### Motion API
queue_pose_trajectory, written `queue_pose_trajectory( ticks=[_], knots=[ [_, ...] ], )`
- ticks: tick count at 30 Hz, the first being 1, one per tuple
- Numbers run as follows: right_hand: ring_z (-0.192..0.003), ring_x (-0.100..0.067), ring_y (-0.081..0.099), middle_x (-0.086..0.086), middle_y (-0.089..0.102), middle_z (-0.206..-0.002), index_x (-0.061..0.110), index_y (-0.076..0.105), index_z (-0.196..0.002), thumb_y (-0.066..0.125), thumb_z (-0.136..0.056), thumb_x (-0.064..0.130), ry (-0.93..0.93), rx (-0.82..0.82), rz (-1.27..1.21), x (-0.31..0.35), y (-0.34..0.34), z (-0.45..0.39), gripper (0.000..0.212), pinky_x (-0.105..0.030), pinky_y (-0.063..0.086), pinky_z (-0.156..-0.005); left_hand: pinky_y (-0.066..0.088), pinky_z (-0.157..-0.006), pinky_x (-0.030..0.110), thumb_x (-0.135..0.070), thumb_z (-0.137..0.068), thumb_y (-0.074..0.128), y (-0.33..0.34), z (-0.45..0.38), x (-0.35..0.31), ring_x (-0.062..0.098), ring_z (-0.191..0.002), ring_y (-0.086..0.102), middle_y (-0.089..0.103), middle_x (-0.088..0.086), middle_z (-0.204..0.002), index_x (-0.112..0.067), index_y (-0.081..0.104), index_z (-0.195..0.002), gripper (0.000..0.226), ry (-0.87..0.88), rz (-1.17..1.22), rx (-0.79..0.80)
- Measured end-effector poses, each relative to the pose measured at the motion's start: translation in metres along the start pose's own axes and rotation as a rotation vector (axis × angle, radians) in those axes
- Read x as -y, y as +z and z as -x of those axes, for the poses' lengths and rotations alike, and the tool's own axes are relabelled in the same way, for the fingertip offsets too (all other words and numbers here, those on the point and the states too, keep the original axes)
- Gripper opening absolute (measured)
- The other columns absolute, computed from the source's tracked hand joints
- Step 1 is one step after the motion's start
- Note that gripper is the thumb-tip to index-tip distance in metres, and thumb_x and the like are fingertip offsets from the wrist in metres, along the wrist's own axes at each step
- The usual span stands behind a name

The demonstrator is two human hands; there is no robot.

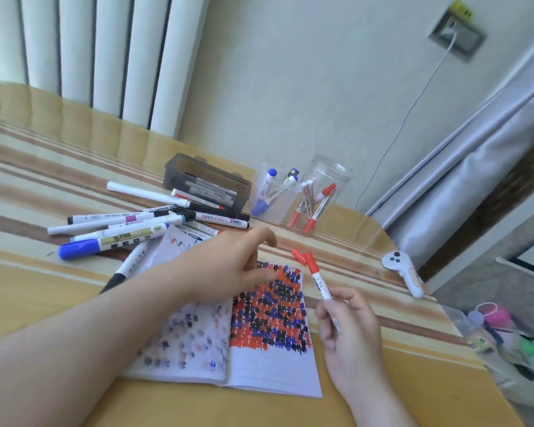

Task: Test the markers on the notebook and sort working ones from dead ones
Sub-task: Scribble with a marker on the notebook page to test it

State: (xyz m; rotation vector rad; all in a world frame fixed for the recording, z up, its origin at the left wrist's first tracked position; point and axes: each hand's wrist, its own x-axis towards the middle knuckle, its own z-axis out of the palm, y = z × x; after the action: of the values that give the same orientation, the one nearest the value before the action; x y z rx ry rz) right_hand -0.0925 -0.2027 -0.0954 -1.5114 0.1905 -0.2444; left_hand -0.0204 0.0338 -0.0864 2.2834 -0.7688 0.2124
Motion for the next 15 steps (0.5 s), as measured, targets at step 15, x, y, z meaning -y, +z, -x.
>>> queue_pose_trajectory(
  ticks=[15],
  knots=[
    [-0.052, -0.015, 0.051, -0.013, 0.069, -0.096, 0.022, 0.052, -0.141, 0.071, -0.087, 0.003, -0.151, -0.133, 0.203, 0.148, 0.053, -0.171, 0.061, -0.025, 0.041, -0.048, 0.046, -0.072, 0.024, -0.048, -0.092, 0.063, 0.009, 0.001, 0.013, 0.004, -0.079, 0.056, 0.060, -0.015, -0.076, -0.037, 0.069, -0.104, 0.018, 0.040, -0.083, 0.135]
  ],
)
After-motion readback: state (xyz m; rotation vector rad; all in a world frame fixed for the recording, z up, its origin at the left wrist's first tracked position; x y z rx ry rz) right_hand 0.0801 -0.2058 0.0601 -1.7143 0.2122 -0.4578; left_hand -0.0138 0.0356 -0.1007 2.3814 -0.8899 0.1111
